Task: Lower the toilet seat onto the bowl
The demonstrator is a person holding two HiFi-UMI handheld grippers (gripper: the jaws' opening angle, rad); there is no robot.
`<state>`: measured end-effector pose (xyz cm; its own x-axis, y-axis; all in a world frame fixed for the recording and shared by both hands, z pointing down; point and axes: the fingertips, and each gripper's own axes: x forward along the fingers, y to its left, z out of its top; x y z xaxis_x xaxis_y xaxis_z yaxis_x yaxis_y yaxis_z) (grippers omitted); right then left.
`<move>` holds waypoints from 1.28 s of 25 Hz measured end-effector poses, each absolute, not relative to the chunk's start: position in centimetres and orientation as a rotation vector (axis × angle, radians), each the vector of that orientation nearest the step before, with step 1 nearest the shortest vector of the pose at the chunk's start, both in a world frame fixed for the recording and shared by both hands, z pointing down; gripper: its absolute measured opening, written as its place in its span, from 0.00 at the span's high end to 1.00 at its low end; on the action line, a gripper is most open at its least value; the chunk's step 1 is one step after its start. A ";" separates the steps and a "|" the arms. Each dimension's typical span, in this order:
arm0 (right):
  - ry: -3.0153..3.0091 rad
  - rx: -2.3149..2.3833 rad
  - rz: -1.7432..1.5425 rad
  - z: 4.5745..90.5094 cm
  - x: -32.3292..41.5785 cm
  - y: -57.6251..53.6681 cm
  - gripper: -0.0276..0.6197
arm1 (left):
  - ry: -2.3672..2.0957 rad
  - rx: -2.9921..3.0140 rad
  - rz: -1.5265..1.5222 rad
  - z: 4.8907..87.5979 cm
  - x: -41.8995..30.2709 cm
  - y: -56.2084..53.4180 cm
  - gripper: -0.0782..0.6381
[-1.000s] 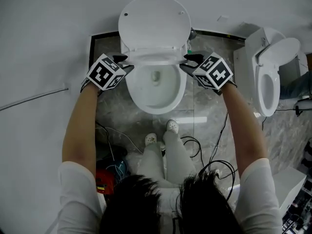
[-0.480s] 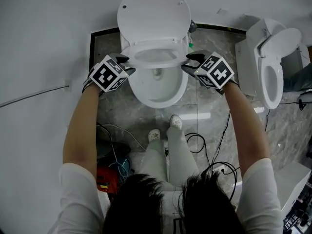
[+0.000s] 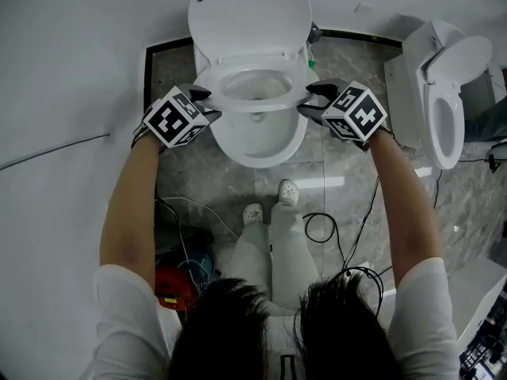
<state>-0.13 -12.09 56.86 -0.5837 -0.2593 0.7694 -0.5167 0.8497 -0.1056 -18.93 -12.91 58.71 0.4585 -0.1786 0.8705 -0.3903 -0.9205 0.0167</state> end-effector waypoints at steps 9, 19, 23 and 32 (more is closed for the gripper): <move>-2.201 0.523 0.399 58.9 -0.2 -10.1 0.57 | -0.451 2.518 1.478 60.7 -18.9 -10.9 0.58; -2.154 0.423 0.372 61.7 -0.2 -7.3 0.57 | -0.362 2.511 1.533 63.2 -18.6 -8.2 0.54; -2.125 0.376 0.371 63.4 -0.4 -5.9 0.56 | -0.318 2.482 1.535 64.7 -18.8 -6.6 0.51; -2.096 0.326 0.432 66.0 -0.3 -4.3 0.51 | -0.260 2.429 1.570 67.3 -18.5 -4.8 0.48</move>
